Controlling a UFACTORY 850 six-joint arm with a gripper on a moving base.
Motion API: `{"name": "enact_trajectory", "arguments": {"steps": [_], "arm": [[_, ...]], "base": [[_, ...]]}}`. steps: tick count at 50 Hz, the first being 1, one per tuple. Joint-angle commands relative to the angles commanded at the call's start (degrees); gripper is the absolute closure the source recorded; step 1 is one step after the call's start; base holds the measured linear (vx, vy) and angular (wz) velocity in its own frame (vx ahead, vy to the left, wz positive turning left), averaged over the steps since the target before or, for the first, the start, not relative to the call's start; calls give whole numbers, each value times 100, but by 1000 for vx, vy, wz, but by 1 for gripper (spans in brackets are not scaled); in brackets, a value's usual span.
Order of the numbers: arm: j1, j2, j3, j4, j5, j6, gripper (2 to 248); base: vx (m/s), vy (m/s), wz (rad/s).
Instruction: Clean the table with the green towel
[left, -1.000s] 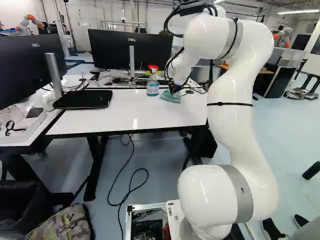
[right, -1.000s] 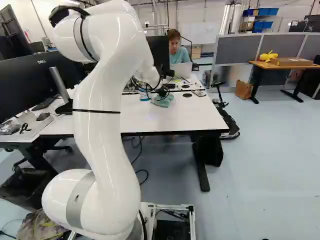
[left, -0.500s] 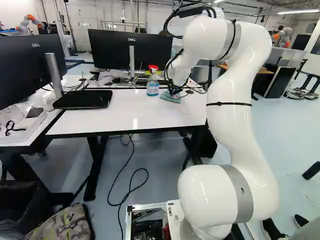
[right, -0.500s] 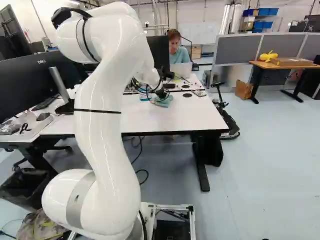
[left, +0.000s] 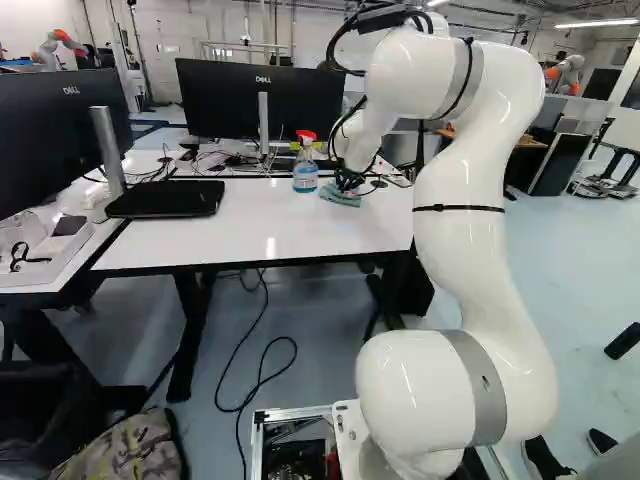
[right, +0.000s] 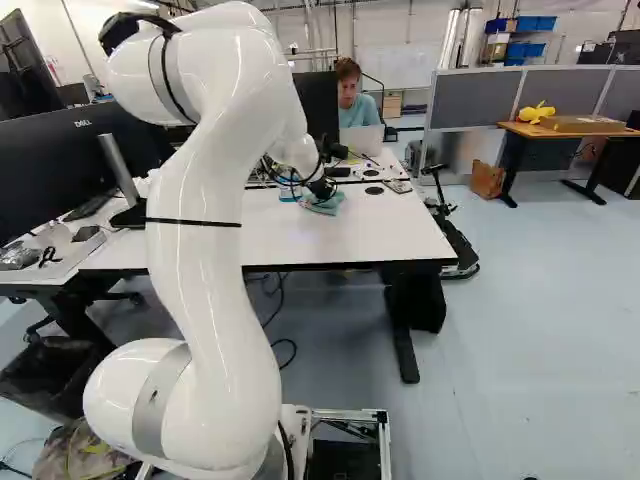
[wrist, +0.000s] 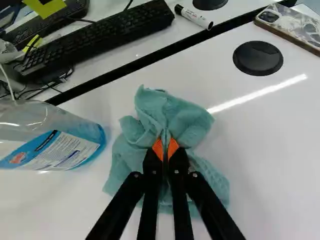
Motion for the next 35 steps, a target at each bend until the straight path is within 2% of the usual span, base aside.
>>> {"name": "enact_trajectory", "arguments": {"steps": [35], "arm": [[422,614,827,0,0,0,219]], "base": [[0,0,0]]}}
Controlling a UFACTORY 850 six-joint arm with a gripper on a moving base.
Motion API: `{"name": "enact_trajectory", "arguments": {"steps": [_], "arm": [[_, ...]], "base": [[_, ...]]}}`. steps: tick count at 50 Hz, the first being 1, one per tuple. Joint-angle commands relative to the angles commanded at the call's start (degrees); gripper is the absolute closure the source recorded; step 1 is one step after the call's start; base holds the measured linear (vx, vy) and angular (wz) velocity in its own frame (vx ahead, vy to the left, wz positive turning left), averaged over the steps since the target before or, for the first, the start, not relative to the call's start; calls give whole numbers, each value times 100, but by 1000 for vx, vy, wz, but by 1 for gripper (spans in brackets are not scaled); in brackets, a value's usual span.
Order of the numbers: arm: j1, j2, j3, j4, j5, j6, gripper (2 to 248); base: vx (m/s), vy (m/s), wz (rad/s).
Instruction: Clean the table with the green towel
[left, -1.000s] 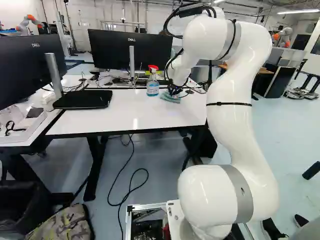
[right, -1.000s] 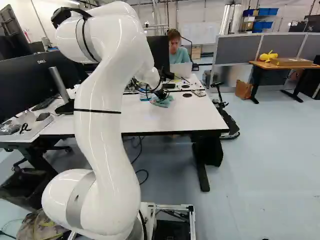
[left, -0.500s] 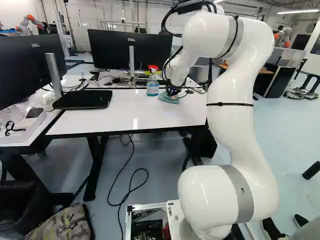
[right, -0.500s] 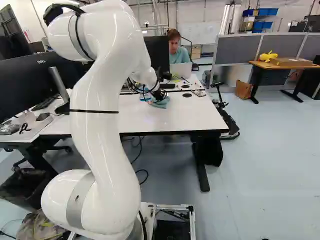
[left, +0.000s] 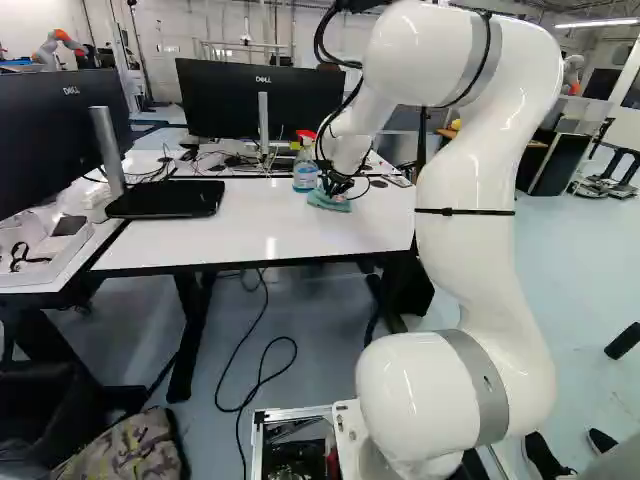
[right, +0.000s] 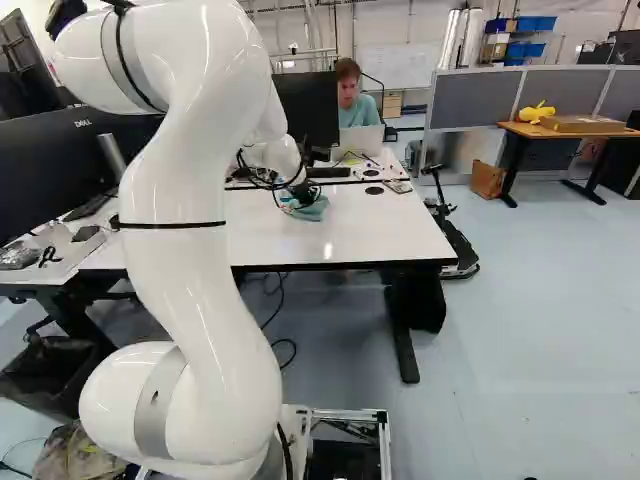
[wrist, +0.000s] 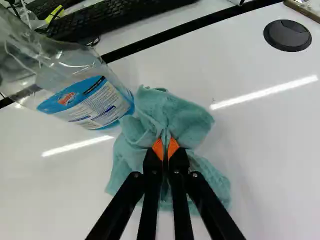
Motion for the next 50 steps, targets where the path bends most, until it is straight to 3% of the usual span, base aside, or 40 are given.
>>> {"name": "enact_trajectory", "arguments": {"steps": [10,20,50], "arm": [[-31,209,275,0,0,0,219],[-170,208,274,0,0,0,219],[-614,-230,-305,0,0,0,219]], "base": [[0,0,0],[0,0,0],[0,0,0]]}}
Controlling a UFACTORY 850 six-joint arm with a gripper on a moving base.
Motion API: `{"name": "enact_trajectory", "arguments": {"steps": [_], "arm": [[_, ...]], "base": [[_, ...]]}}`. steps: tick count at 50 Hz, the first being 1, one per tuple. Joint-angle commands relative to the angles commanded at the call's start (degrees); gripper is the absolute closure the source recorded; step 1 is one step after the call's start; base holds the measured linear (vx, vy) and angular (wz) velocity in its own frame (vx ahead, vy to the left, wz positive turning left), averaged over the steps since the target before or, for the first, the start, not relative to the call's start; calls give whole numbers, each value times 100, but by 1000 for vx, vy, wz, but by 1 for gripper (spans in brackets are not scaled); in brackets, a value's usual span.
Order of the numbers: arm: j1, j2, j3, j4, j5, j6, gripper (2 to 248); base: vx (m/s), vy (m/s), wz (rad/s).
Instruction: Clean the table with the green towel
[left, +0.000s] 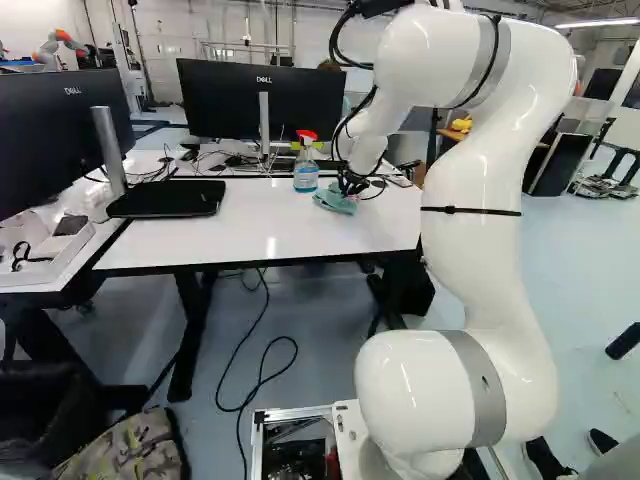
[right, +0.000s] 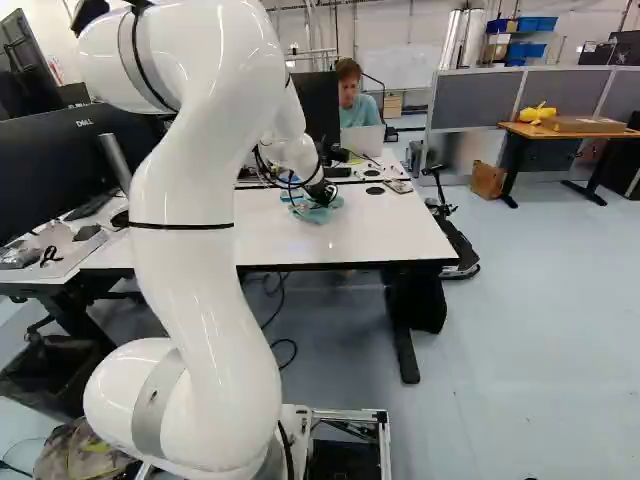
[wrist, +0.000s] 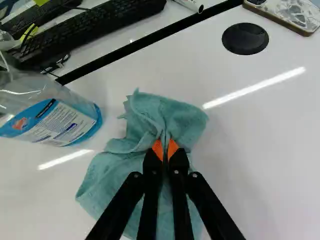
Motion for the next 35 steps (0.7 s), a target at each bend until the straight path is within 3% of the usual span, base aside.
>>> {"name": "enact_trajectory", "arguments": {"steps": [16,35], "arm": [[-164,-327,-442,0,0,0,219],[-157,-778,-1066,0,0,0,219]], "base": [[0,0,0],[0,0,0]]}}
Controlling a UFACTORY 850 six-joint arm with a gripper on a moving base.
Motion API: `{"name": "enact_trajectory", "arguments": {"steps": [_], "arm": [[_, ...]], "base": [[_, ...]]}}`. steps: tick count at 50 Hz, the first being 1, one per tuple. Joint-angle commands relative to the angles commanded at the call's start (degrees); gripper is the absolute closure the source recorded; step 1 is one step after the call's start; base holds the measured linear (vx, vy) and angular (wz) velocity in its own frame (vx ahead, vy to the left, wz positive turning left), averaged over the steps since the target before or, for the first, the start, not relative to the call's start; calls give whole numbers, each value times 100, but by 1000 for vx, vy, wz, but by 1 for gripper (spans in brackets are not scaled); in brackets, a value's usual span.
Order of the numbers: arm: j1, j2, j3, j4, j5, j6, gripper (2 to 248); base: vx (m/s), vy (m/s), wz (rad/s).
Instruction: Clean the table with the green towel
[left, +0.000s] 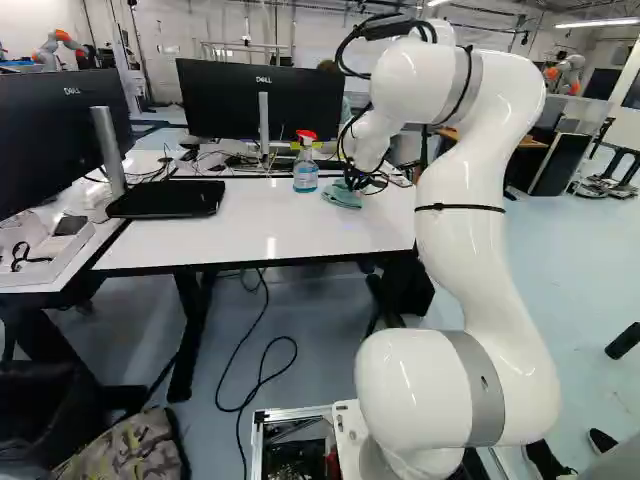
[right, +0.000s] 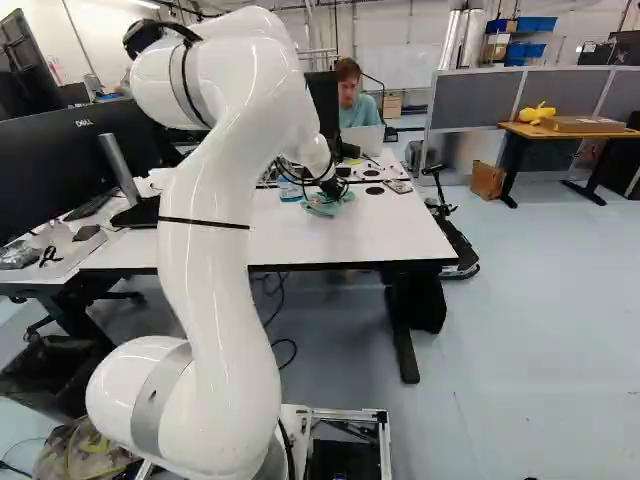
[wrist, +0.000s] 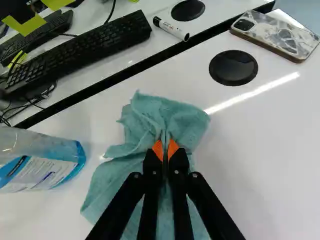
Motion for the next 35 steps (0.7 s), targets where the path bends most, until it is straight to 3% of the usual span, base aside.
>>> {"name": "enact_trajectory", "arguments": {"steps": [15,35], "arm": [[173,-184,-258,0,0,0,219],[429,49,68,0,0,0,219]], "base": [[0,0,0],[0,0,0]]}}
